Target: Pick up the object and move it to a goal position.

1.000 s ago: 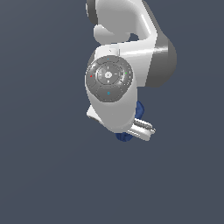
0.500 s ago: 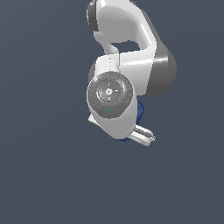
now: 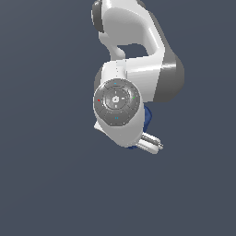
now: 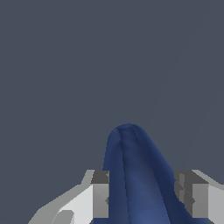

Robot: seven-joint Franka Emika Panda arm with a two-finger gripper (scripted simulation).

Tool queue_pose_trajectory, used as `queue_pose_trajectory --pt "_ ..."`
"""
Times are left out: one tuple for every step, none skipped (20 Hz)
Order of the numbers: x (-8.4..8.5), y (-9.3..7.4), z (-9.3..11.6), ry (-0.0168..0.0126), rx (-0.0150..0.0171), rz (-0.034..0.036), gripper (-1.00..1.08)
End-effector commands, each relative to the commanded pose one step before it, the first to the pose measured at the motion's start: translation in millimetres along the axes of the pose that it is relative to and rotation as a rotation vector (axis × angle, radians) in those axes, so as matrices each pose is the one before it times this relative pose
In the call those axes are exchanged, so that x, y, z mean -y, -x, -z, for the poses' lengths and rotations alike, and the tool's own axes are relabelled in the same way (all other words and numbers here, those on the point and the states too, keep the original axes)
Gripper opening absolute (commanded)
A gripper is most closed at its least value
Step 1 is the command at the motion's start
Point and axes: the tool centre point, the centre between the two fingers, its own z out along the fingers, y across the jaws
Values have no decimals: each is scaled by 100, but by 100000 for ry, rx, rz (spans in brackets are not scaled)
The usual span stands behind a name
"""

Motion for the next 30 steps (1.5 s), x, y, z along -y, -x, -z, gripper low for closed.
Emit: queue_pose_trajectory --pt "-13 15 -642 30 63 -43 28" --pt "6 15 -299 0 0 0 28" --pt "8 11 -276 0 0 0 28" --pt "-25 -26 -263 -6 24 -64 28" --pt "12 3 -228 0 0 0 28" --pt "14 -2 -201 0 0 0 28" --pt "15 -6 -171 0 0 0 28" --pt "15 -8 -135 0 0 0 28" --pt "12 -7 -88 0 0 0 28" --pt "4 -3 -30 0 0 0 28" --pt "0 0 0 0 0 0 -100" --pt "0 0 0 0 0 0 -100" --pt "0 0 0 0 0 0 -100" --pt "0 0 0 0 0 0 -100" --pt "0 0 0 0 0 0 -100" --pt "0 0 0 0 0 0 -100" --pt "0 0 0 0 0 0 -100" --pt "0 0 0 0 0 0 -100" --pt "0 0 0 0 0 0 -100" --pt "0 0 0 0 0 0 -100" --pt "-6 -5 26 0 0 0 -100" --pt "-9 11 14 0 0 0 -100" --pt "-28 34 42 0 0 0 -100" --pt "-46 57 70 0 0 0 -100" --pt "-66 80 99 0 0 0 -100" --pt "-85 105 130 0 0 0 -100" --pt "-106 130 161 0 0 0 -100" --pt "-126 155 192 0 0 0 -100" --pt "-148 182 225 0 0 0 -100" --pt "-170 209 260 0 0 0 -100"
